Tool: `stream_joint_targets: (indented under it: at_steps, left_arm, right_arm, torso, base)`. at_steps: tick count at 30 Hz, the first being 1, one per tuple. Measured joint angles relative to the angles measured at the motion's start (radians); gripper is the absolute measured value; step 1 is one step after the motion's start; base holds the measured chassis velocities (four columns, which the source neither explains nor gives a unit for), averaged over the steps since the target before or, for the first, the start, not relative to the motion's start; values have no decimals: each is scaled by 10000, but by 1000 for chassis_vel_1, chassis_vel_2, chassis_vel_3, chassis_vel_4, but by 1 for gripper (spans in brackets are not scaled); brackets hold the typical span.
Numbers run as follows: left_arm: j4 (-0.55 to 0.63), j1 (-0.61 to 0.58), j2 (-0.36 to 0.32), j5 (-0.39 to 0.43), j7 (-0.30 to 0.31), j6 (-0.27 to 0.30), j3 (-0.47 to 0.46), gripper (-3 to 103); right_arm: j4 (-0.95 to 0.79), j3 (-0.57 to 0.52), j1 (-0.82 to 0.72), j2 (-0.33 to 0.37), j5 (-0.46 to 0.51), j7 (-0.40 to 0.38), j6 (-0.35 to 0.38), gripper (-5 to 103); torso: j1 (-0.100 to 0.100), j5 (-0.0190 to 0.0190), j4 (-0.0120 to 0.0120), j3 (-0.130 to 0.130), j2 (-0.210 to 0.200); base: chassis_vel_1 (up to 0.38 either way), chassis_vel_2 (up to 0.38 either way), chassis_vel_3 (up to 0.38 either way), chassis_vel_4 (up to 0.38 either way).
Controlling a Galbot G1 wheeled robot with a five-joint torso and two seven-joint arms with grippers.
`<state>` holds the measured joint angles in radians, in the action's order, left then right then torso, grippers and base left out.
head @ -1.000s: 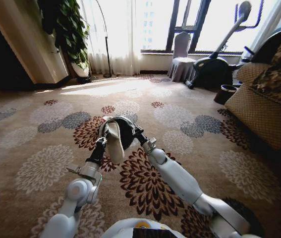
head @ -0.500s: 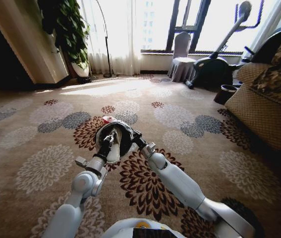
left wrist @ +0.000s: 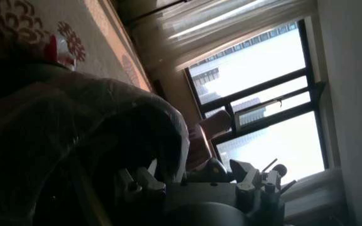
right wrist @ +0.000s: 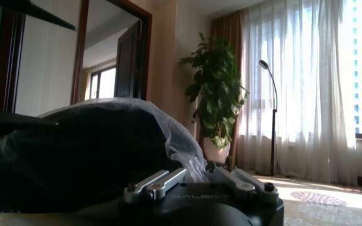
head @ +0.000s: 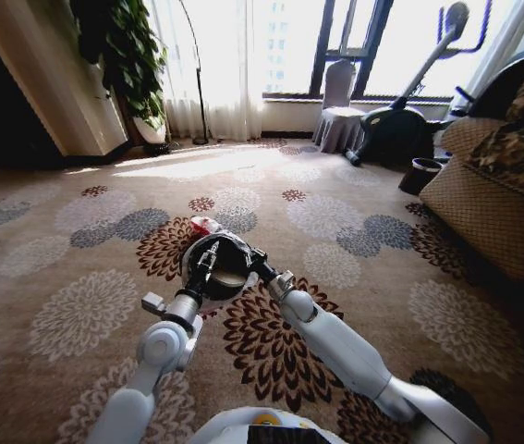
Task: Pick up the trash from the ground and place it into the trash bin.
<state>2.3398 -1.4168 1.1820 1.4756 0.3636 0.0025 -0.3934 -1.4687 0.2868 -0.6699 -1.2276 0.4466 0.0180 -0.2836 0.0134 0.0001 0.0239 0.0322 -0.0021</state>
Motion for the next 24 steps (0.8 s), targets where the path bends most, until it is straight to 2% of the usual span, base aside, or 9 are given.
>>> stream_joint_targets:
  at_steps: [5, 6, 8, 10, 11, 14, 16, 22, 24]
  left_arm:
    - [1002, -965, -189, -1131, -1039, -11, -62, 96]
    - [1195, -1240, -287, -2302, -1902, -275, -250, 100]
    - [1214, -1296, -331, -2856, -2221, -414, -360, 100]
    - [1142, -1262, -571, -5216, -3263, -1317, -997, 100]
    - [1142, -1262, -571, -5216, -3263, -1317, -997, 100]
    - [373, -837, -835, -7948, -3519, -2208, -2541, 100]
    - [149, -772, -853, -8191, -3468, -2262, -2805, 100]
    - [-3189, -384, -946, -9250, -2984, -2128, -4040, 97]
    - [-5702, -147, -850, -9611, -2963, -2346, -3775, 101]
  right_arm:
    - [0, -226, -132, -106, -52, 2, 74, 0]
    - [-72, -396, -190, -122, -112, 2, 488, 0]
    - [-111, -453, -199, -123, -91, 2, 674, 0]
    - [-355, -736, -244, -6, 158, 1, 1412, 0]
    - [-355, -736, -244, -6, 158, 1, 1412, 0]
    - [-860, -1205, -516, 415, 125, 1, 1818, 0]
    - [-977, -1303, -595, 489, 127, 3, 1831, 0]
    - [-2005, -2330, -1526, 980, 556, -4, 1750, 0]
    - [-2731, -2676, -2150, 1400, 740, 4, 1765, 0]
  torso:
    - [0, 1, 5, 0, 0]
    - [0, 1, 3, -1, 0]
    - [0, 0, 4, 0, 0]
    - [0, -1, 6, 0, 0]
    - [0, -1, 6, 0, 0]
    - [0, 2, -1, 0, 0]
    - [0, 2, -2, 0, 0]
    - [0, -5, -1, 0, 0]
    - [0, -5, 5, 0, -1]
  base:
    - [0, 0, 0, 0]
    - [0, 0, 0, 0]
    - [0, 0, 0, 0]
    - [0, 0, 0, 0]
    - [0, 0, 0, 0]
    - [0, 0, 0, 0]
    - [0, 0, 0, 0]
    - [0, 0, 0, 0]
    - [0, 0, 0, 0]
